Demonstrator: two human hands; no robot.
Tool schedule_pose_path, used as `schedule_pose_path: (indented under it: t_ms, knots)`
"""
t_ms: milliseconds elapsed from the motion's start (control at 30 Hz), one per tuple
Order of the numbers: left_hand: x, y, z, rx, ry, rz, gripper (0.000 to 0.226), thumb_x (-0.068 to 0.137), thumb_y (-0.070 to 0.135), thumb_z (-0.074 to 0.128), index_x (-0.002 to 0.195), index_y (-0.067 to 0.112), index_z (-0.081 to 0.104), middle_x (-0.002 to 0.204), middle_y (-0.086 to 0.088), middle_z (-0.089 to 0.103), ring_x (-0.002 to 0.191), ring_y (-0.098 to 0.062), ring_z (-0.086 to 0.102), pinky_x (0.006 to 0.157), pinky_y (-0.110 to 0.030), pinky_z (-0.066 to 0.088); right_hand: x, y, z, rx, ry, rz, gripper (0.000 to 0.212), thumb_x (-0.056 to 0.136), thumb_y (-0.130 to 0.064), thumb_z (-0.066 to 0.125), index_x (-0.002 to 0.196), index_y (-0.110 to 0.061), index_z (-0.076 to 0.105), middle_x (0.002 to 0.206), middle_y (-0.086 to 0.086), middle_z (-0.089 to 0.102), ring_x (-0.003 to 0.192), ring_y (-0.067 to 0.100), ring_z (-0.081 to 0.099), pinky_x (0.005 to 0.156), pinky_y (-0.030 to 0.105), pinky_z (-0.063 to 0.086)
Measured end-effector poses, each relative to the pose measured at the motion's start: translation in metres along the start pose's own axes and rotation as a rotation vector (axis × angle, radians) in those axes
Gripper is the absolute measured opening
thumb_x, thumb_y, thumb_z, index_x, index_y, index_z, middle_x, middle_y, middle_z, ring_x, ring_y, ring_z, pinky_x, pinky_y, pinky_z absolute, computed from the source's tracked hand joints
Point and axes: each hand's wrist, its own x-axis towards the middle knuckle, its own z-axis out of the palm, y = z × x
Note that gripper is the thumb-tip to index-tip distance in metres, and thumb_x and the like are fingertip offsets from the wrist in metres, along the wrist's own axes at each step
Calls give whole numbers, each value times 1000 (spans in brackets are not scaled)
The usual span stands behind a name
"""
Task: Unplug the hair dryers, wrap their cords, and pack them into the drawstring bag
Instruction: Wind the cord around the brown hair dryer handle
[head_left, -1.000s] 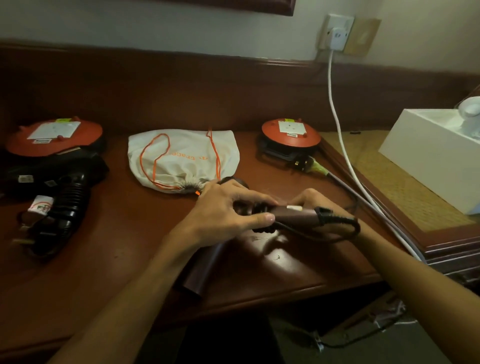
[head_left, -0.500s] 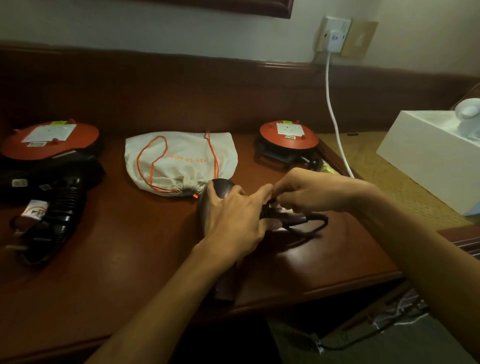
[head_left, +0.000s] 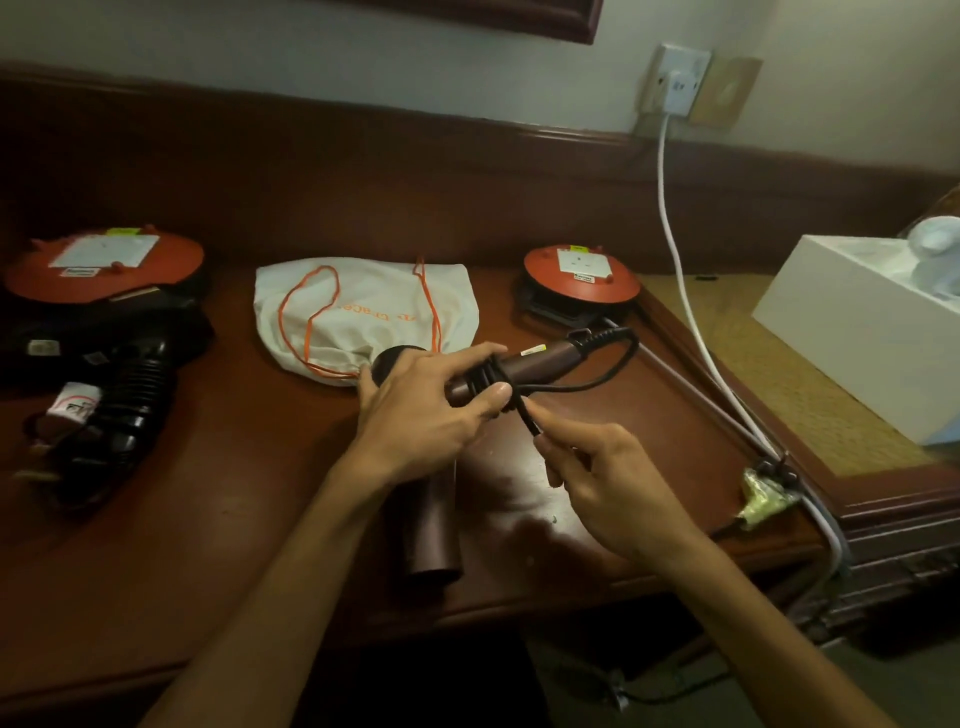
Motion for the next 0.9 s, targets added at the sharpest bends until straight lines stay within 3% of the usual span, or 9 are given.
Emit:
schedule_pose_path:
  t_ms: [133, 200, 267, 367, 533, 600, 667, 767, 900]
  knots:
    - [-3, 1, -3, -97, 61, 7, 58, 71, 83, 43, 121, 60, 59, 106, 19, 69, 120, -10, 54, 112, -62, 22, 6, 10, 6, -164, 20, -102, 50, 102, -16, 53, 145, -42, 50, 81, 0, 63, 68, 21, 56, 63, 45, 50]
    - [-5, 1, -1, -100, 127, 16, 59, 72, 86, 44, 118, 57, 63, 102, 19, 70, 115, -10, 58, 109, -59, 30, 9, 10, 3, -125, 43, -98, 41, 101, -17, 57, 138, -37, 60, 77, 1, 65, 67, 20, 59, 64, 42, 52]
    - [-7, 0, 0, -113, 190, 30, 54, 74, 84, 47, 116, 55, 65, 97, 18, 70, 110, -12, 60, 106, -58, 36, 11, 11, -1, -35, 44, -33, 20, 100, -25, 60, 112, -24, 77, 65, -1, 65, 59, 18, 59, 62, 42, 52]
    - [-10, -5, -2, -184, 227, 39, 49, 77, 80, 50, 119, 58, 61, 93, 24, 63, 107, -13, 60, 102, -56, 43, 7, 18, -3, 59, -107, 124, 51, 96, -53, 51, 69, -14, 71, 49, 3, 55, 44, 21, 48, 50, 38, 42]
    - [-6, -15, -3, -280, 92, 102, 45, 78, 80, 55, 119, 61, 61, 102, 15, 70, 102, -15, 66, 95, -56, 50, 23, 31, -23, 76, -353, 223, 57, 93, -56, 55, 69, -5, 61, 59, 5, 46, 54, 20, 37, 53, 31, 31]
    - [-6, -15, -5, -249, 50, 133, 43, 78, 76, 57, 118, 61, 62, 101, 19, 67, 105, -9, 60, 96, -54, 48, 40, 32, -27, 95, -357, 155, 36, 93, -44, 65, 84, -9, 68, 70, 0, 60, 61, 18, 53, 60, 32, 42]
    - [-7, -14, -7, -186, 23, 180, 42, 76, 74, 58, 116, 61, 63, 99, 21, 65, 107, -1, 54, 99, -51, 44, 59, 29, -32, 142, -417, 161, 9, 94, -18, 70, 100, -23, 67, 85, -8, 69, 74, -2, 64, 69, 20, 50]
    - [-9, -8, -9, -43, -66, 226, 42, 75, 74, 60, 115, 60, 65, 95, 31, 55, 104, 14, 43, 110, -48, 30, 92, 38, -36, -68, -562, 185, 10, 90, -9, 71, 84, -16, 70, 71, -4, 70, 63, 0, 59, 62, 28, 48]
    - [-10, 1, -5, 188, -167, 267, 52, 78, 79, 57, 126, 60, 57, 105, 20, 51, 117, 3, 44, 122, -52, 7, 112, 34, -47, -194, -644, 183, 24, 84, -20, 79, 67, -9, 66, 60, -1, 57, 57, 10, 48, 58, 31, 38]
